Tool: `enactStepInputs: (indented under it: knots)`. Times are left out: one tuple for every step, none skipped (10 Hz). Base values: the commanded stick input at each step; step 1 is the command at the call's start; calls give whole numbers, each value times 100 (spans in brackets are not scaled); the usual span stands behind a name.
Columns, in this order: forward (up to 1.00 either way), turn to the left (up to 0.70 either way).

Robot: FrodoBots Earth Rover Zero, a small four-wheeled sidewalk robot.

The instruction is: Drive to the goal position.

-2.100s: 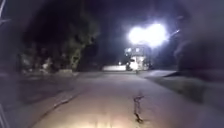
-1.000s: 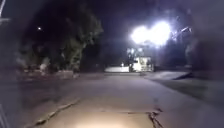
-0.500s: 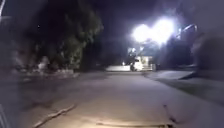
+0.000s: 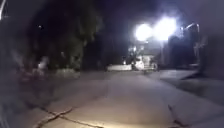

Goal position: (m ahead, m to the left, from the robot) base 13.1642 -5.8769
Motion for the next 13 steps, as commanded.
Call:
enactStepInputs:
  knots:
    - [70, -17]
    - [70, -2]
    - [70, 0]
    - [70, 0]
    - [70, 0]
    - [70, 0]
    - [70, 0]
    - [70, 0]
    - [70, 0]
    - [70, 0]
    - [70, 0]
    - [70, 0]
    - [70, 0]
